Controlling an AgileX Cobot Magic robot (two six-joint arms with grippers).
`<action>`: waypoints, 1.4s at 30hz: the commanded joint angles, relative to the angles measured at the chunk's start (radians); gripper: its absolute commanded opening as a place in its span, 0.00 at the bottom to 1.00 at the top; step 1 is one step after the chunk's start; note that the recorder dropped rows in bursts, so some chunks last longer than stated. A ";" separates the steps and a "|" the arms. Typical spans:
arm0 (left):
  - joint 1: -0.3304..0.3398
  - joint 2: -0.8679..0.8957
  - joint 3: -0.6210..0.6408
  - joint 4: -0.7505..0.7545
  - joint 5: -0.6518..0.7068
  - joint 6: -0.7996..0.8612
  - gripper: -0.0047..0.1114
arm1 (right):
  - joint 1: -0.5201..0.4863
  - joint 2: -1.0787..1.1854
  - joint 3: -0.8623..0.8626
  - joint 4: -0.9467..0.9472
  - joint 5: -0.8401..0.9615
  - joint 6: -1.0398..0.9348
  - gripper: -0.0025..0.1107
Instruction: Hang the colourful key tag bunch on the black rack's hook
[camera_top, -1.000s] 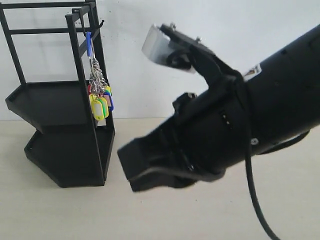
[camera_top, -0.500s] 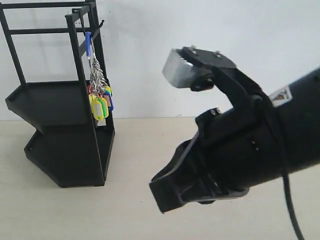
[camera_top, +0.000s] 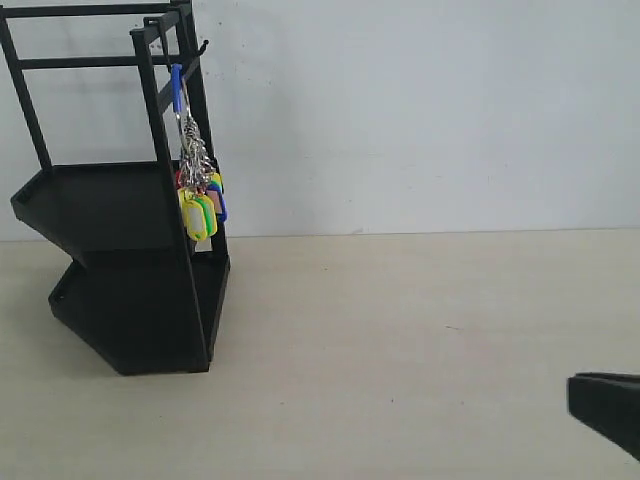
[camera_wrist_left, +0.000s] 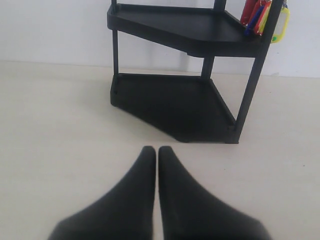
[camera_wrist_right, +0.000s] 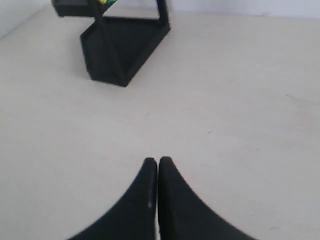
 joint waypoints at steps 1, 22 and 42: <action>0.002 -0.002 0.003 0.005 -0.007 0.003 0.08 | -0.082 -0.208 0.121 -0.006 -0.110 -0.011 0.02; 0.002 -0.002 0.003 0.005 -0.007 0.003 0.08 | -0.192 -0.615 0.338 0.014 -0.184 0.007 0.02; 0.002 -0.002 0.003 0.005 -0.007 0.003 0.08 | -0.192 -0.615 0.349 -0.518 0.058 0.464 0.02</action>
